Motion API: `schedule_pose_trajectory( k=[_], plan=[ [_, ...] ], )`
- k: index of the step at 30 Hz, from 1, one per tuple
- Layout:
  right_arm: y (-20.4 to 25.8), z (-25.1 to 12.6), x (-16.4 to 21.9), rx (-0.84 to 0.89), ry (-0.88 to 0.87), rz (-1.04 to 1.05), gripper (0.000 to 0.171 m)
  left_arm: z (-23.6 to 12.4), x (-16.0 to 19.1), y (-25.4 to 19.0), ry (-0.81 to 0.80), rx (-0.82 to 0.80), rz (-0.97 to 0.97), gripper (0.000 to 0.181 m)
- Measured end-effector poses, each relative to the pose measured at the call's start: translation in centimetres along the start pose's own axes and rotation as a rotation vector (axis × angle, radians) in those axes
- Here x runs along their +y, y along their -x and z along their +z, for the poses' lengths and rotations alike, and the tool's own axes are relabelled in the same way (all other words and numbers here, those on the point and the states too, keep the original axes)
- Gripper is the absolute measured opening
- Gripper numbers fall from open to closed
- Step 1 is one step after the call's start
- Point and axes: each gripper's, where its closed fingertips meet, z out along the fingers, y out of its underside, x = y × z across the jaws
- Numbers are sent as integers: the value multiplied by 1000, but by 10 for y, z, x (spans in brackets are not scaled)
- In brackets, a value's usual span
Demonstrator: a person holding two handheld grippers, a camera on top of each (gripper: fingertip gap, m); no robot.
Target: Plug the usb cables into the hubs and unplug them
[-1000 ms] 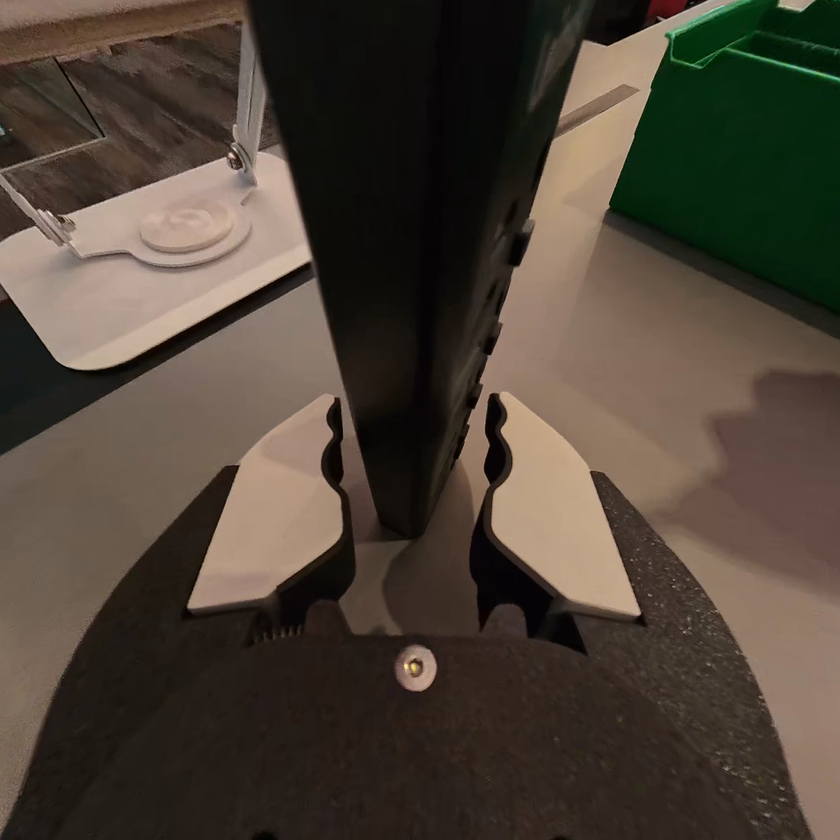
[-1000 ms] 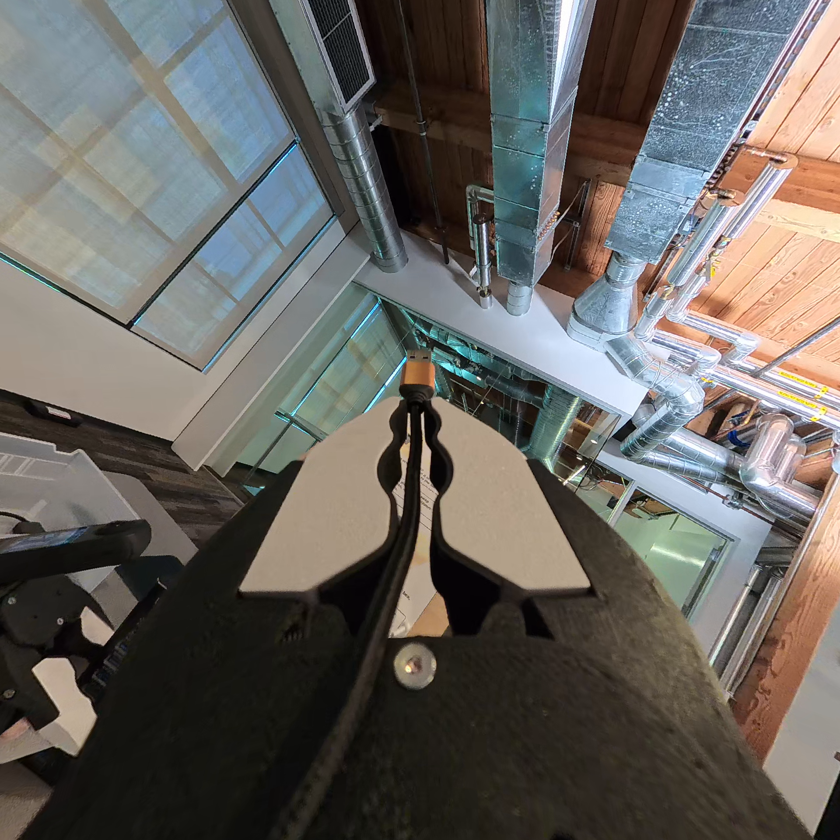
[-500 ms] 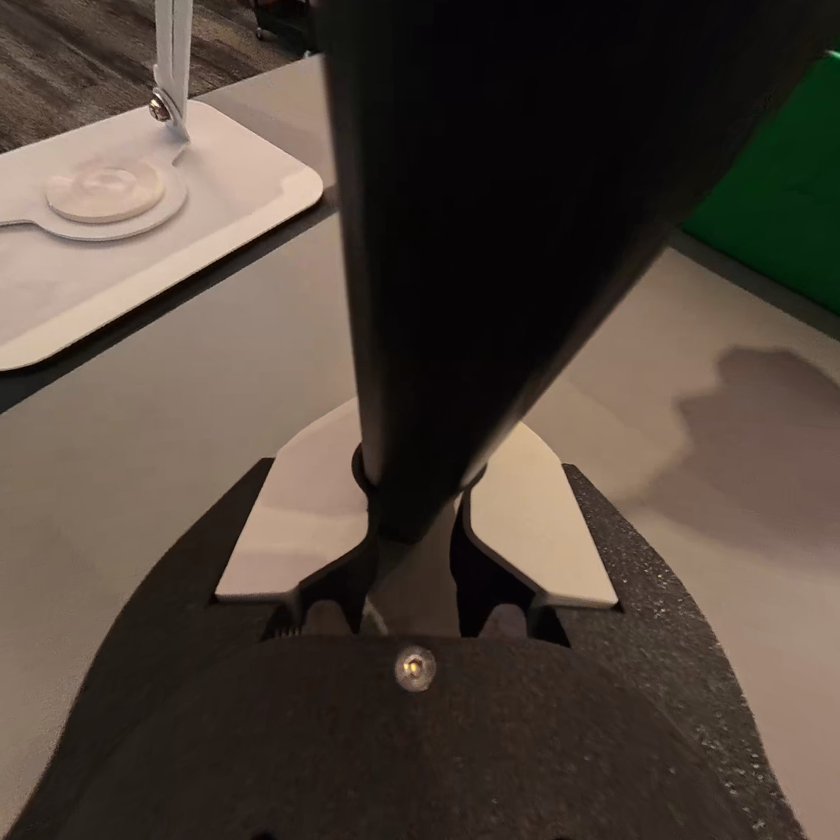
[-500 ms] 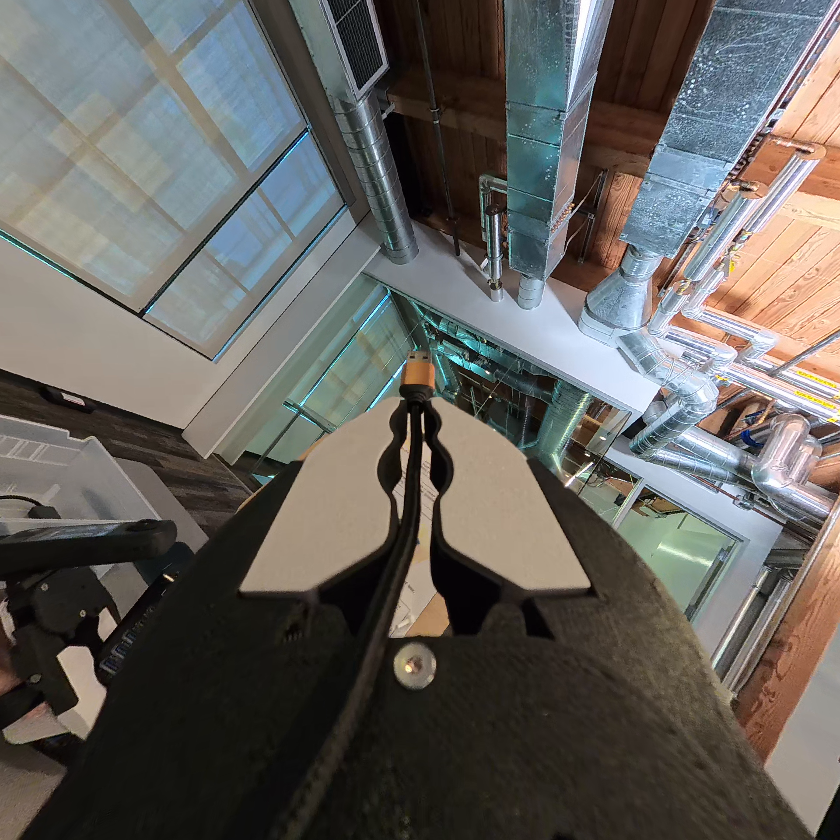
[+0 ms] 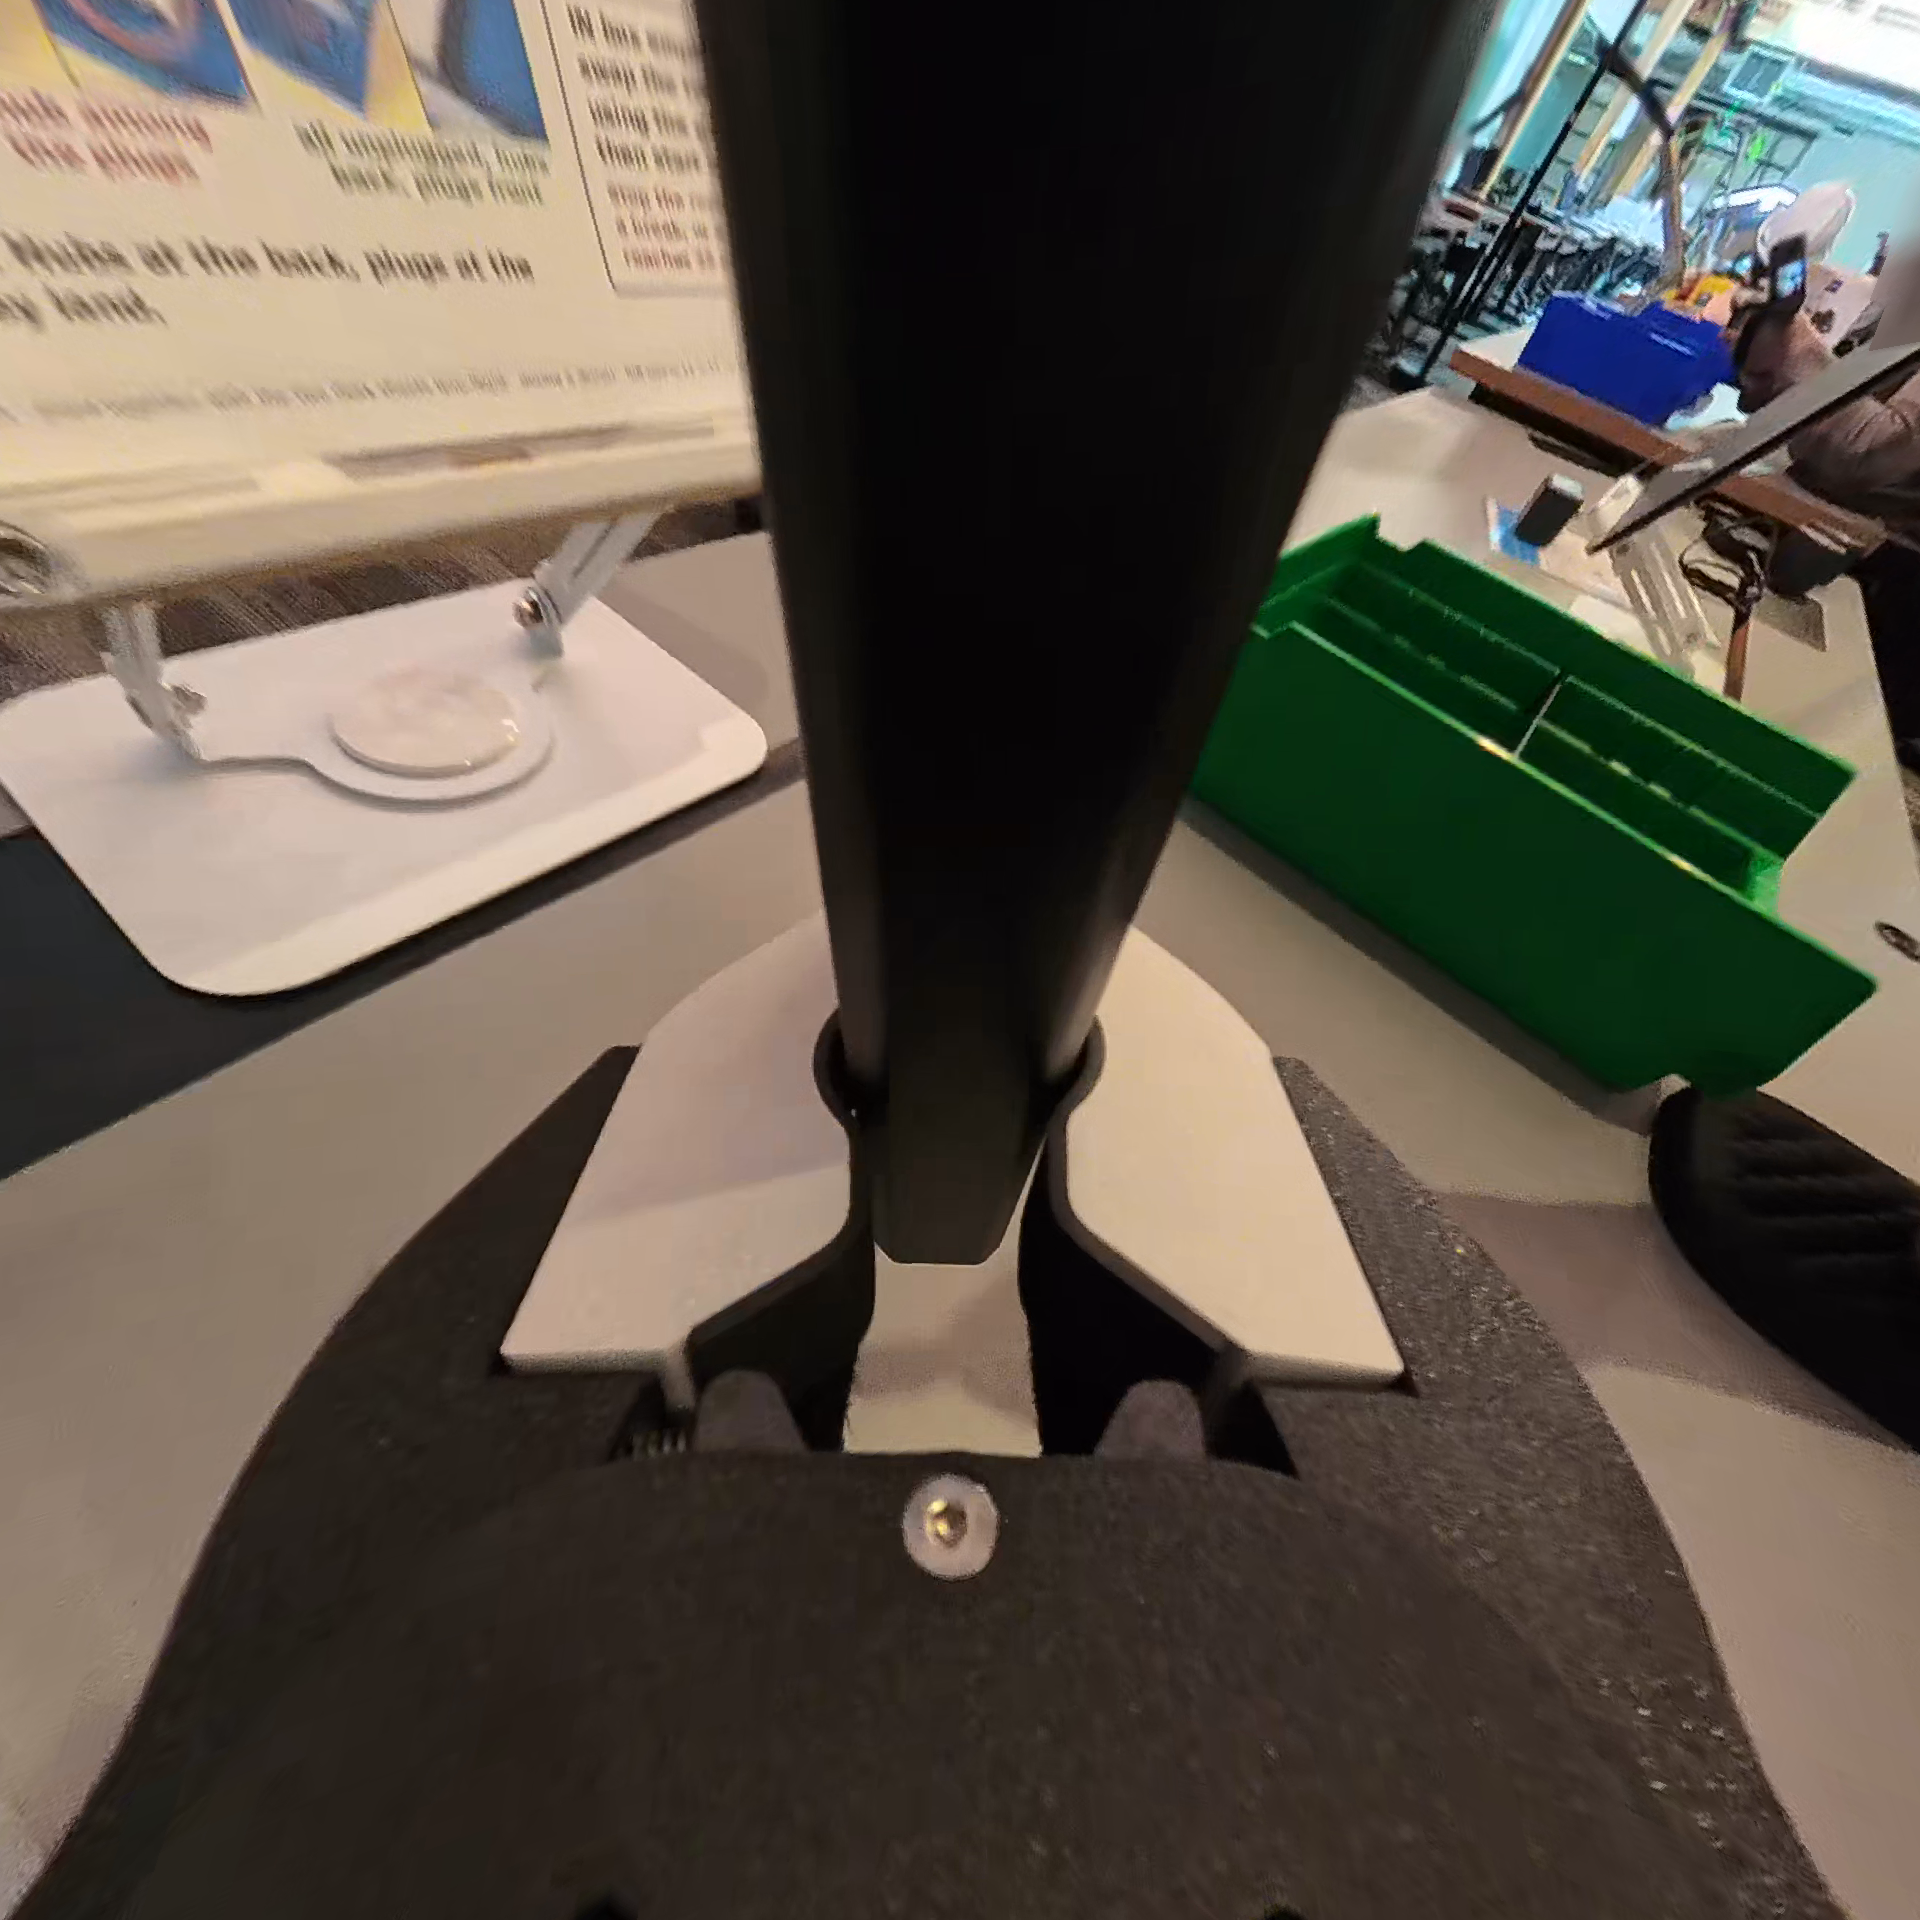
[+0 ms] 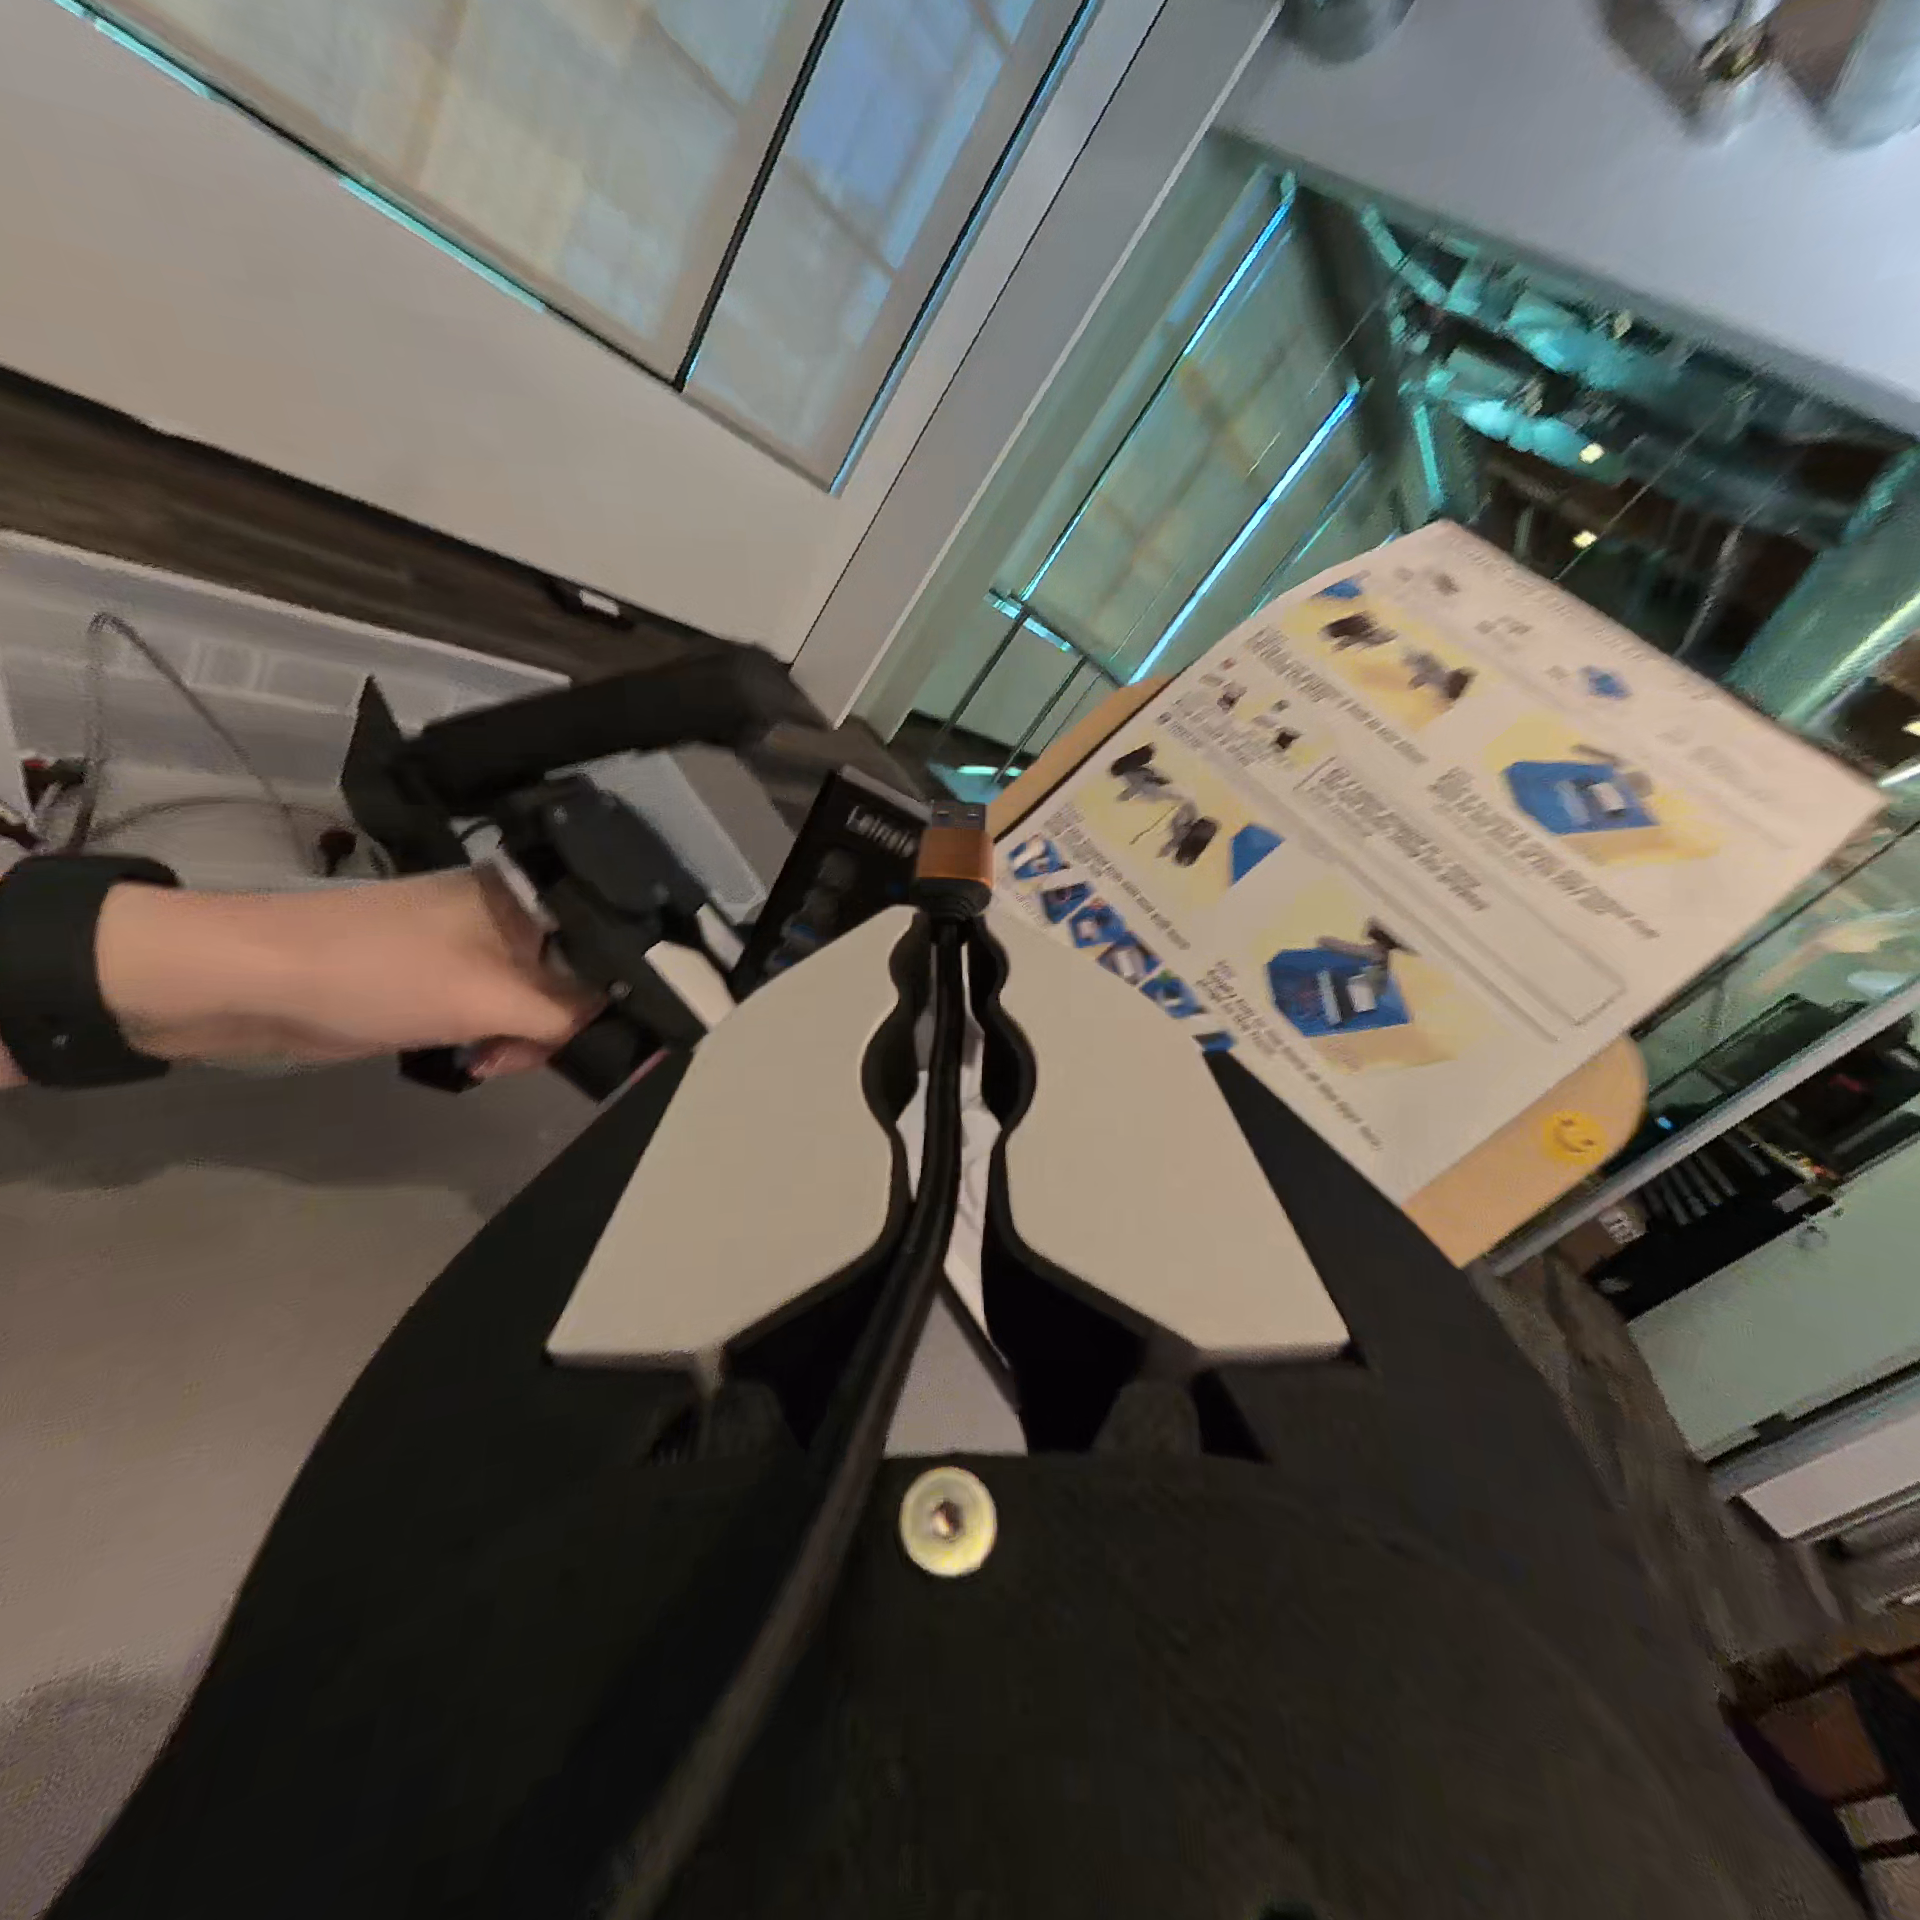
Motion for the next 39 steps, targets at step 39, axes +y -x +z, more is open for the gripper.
schedule_pose_trajectory(
  k=[39],
  plan=[
    [46,48,58,-111,84,308,7,-15,-40,-22,-192,-216,218,29]
  ],
)
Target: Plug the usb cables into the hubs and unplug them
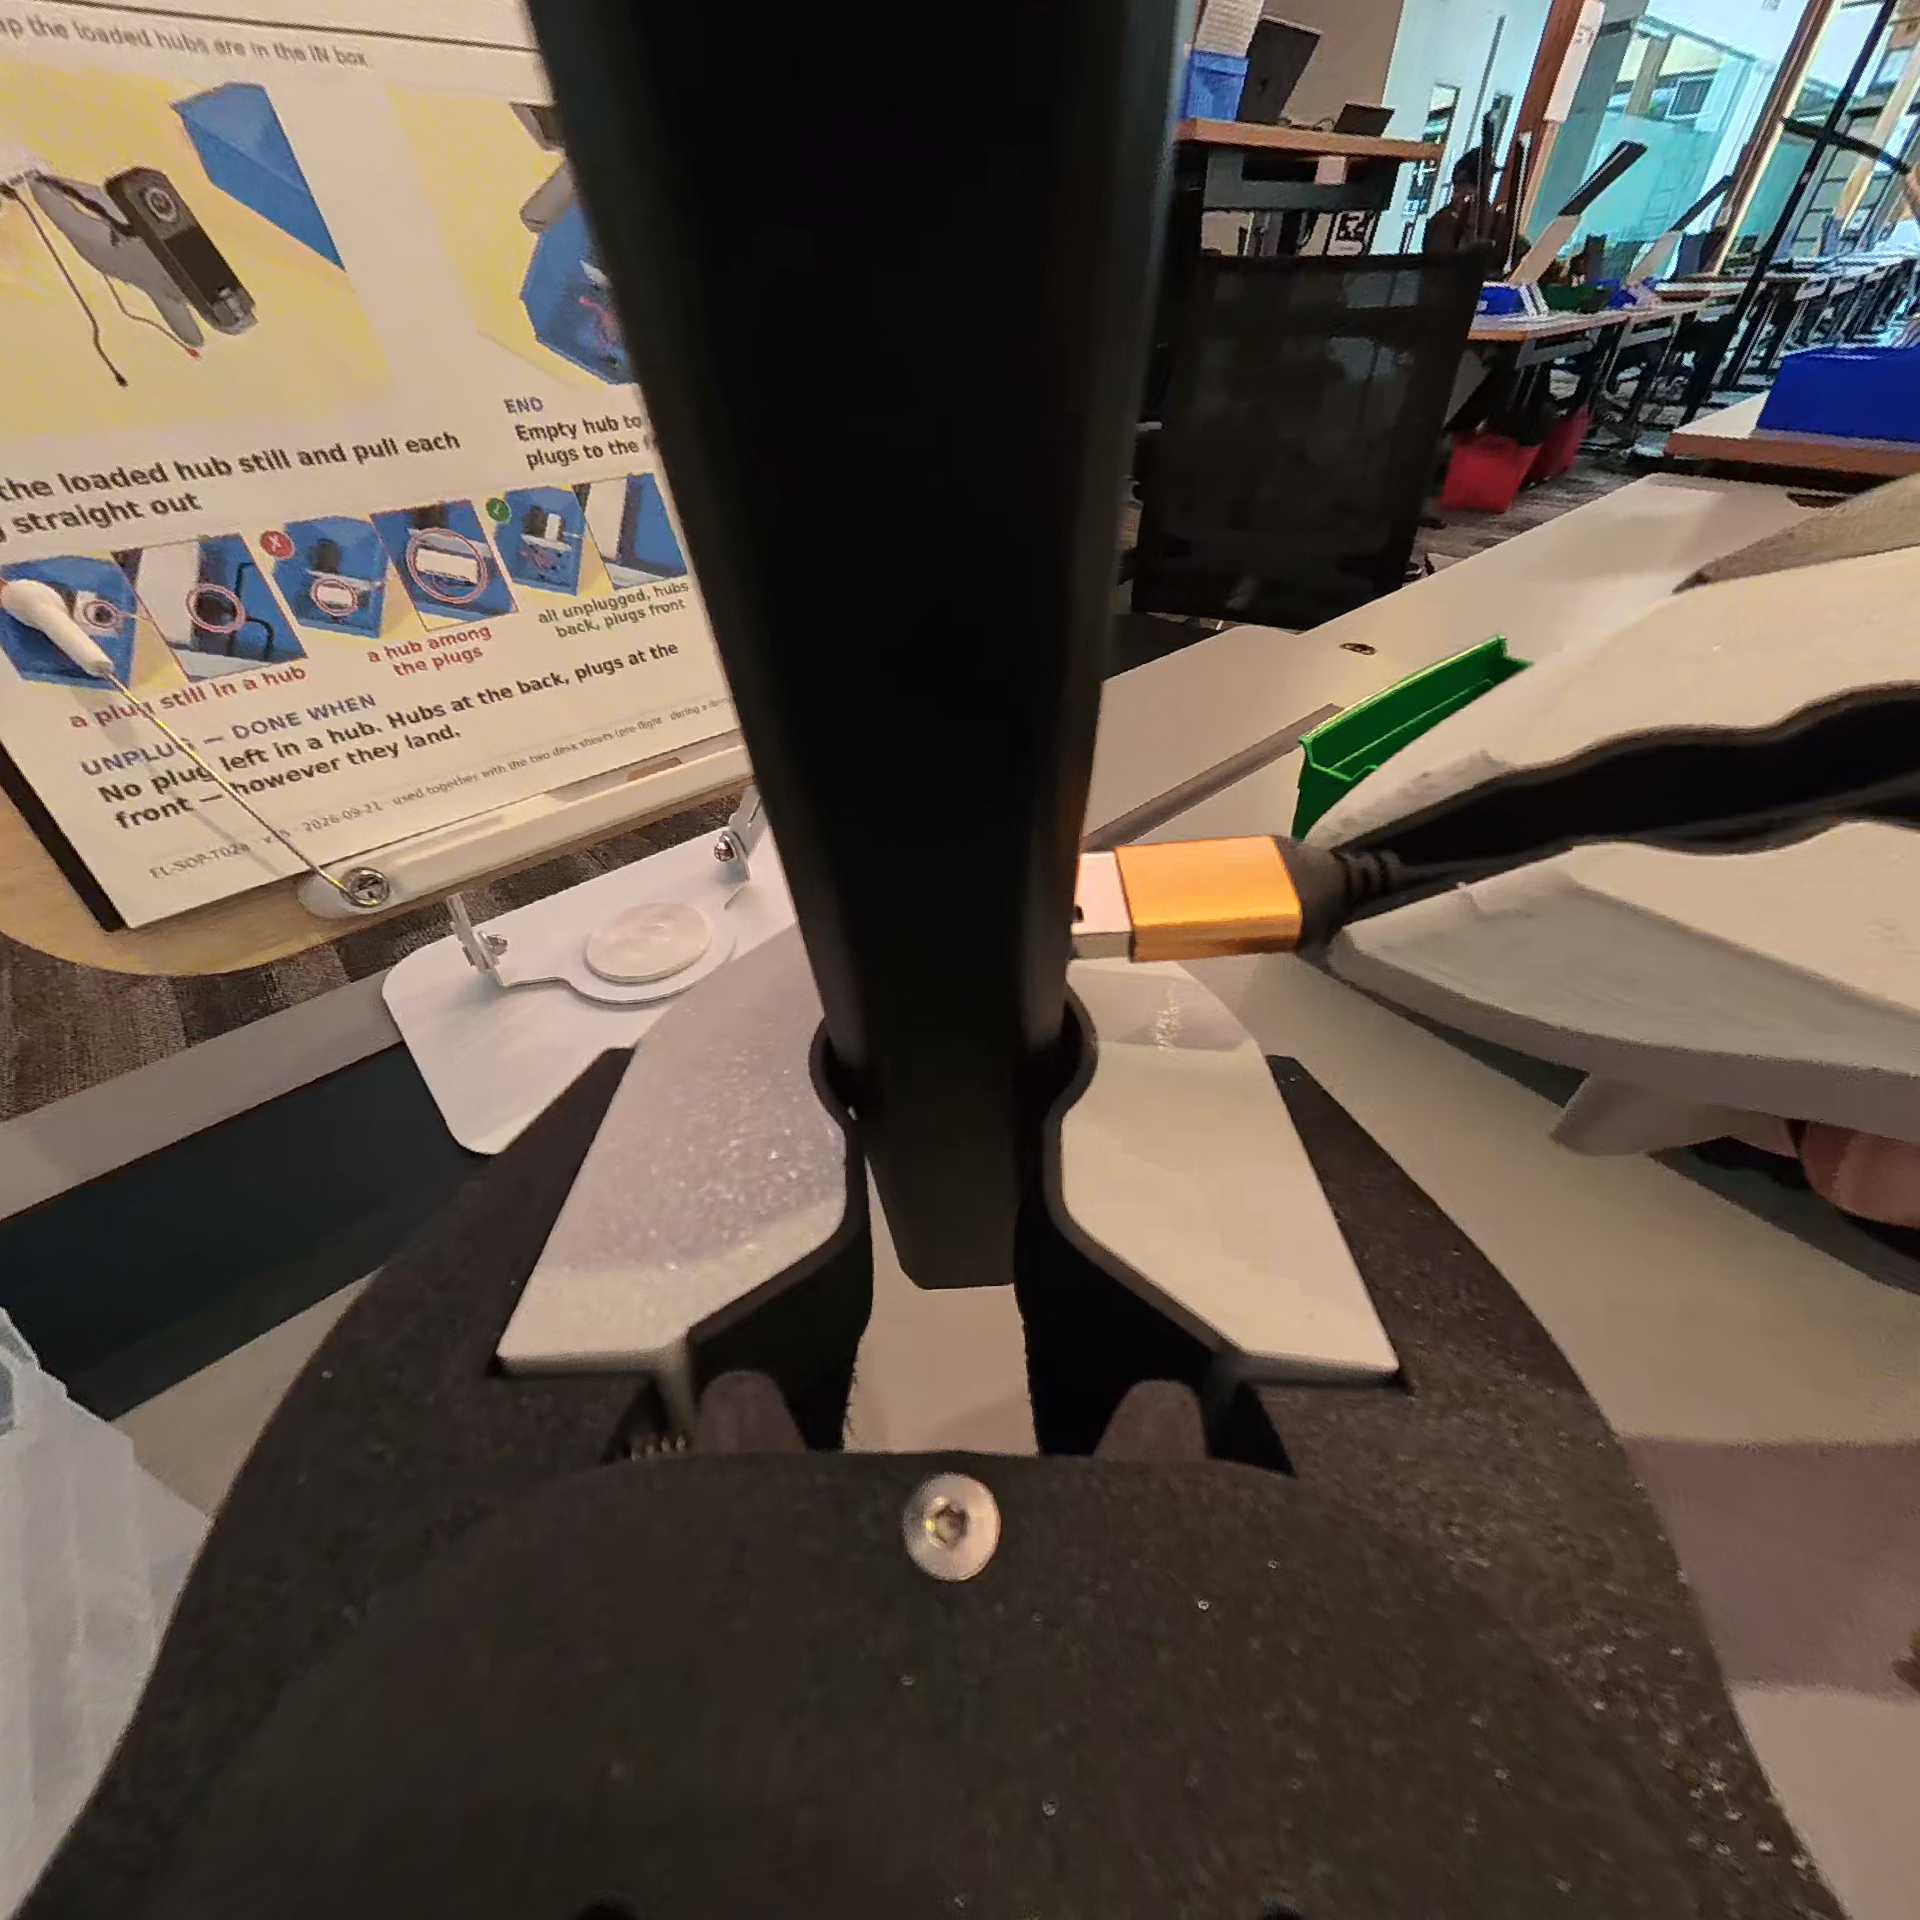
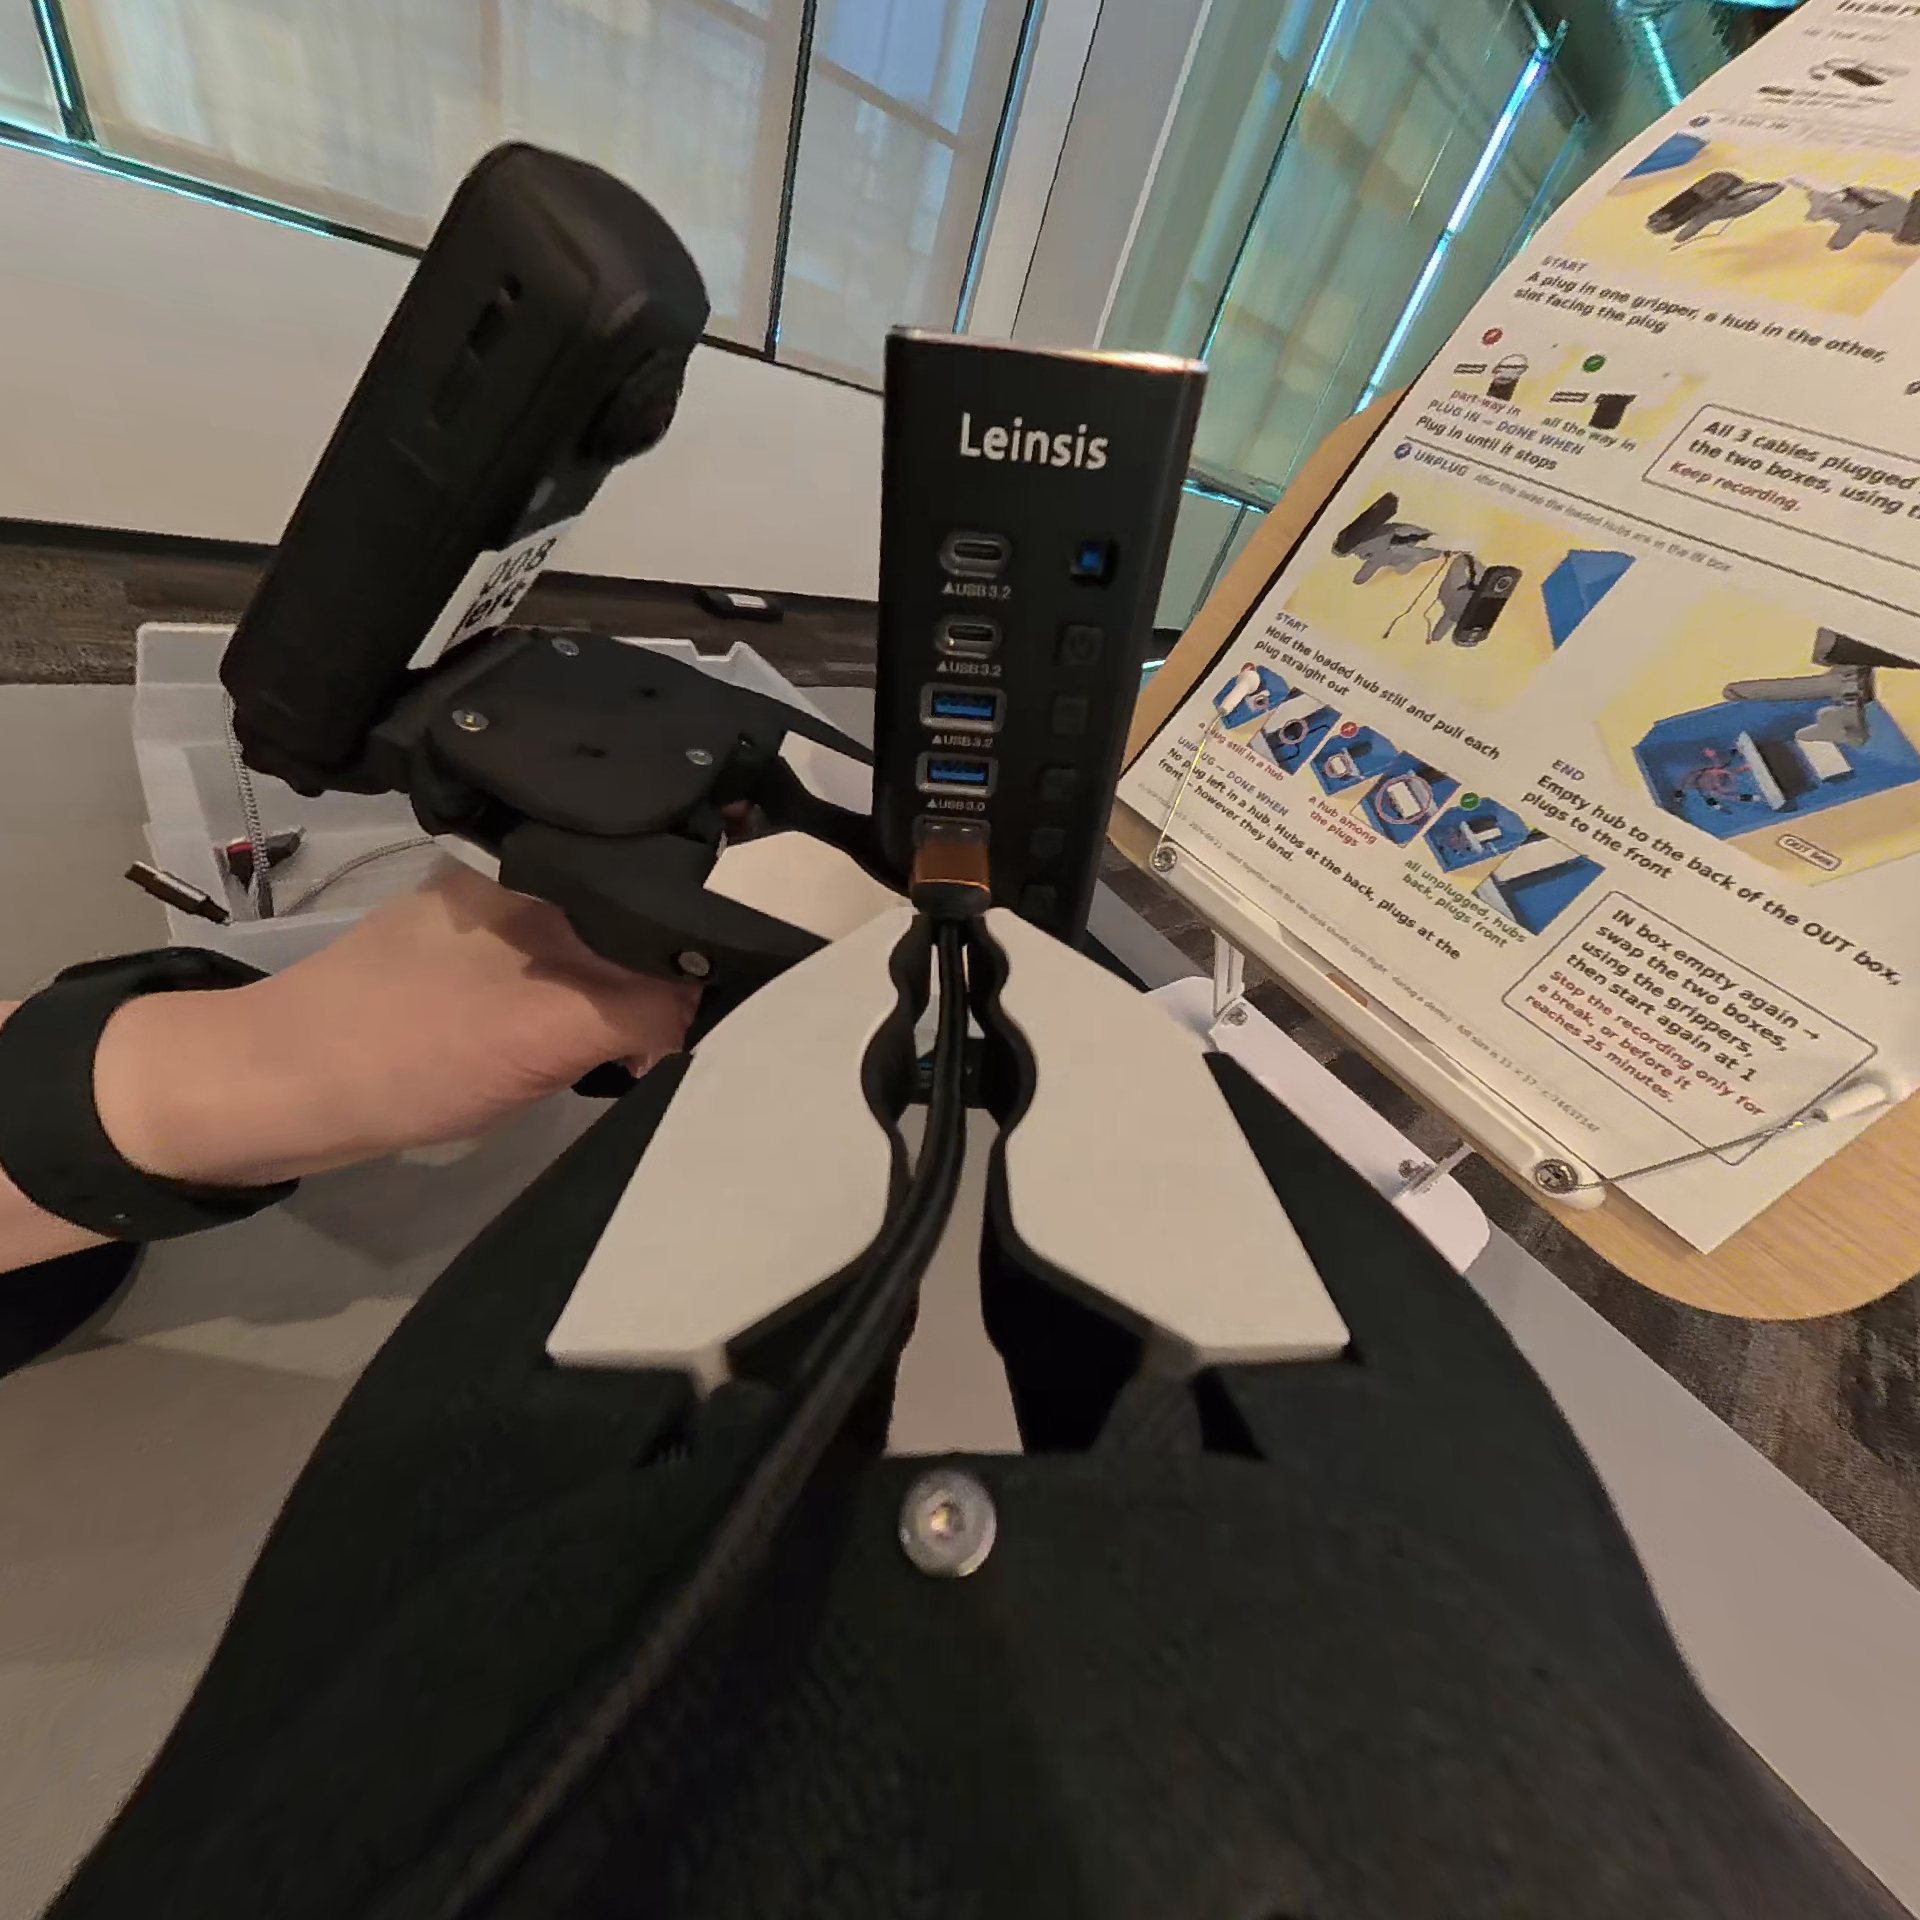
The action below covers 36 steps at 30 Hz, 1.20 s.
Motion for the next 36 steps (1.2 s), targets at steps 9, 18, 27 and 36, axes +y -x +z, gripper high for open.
schedule_pose_trajectory(
  k=[9,18,27,36],
  plan=[
    [1,-3,-4,-33,2,-14,7,0,-1,-4,-25,14,24,29],
    [1,-3,-4,-24,22,-57,7,-1,-1,-5,-15,-9,-30,29],
    [2,-3,-6,-24,16,-64,7,-5,-9,-6,-26,-21,13,29],
    [0,-4,-8,-12,2,-61,7,-5,-8,-10,7,-47,130,31]
  ],
)
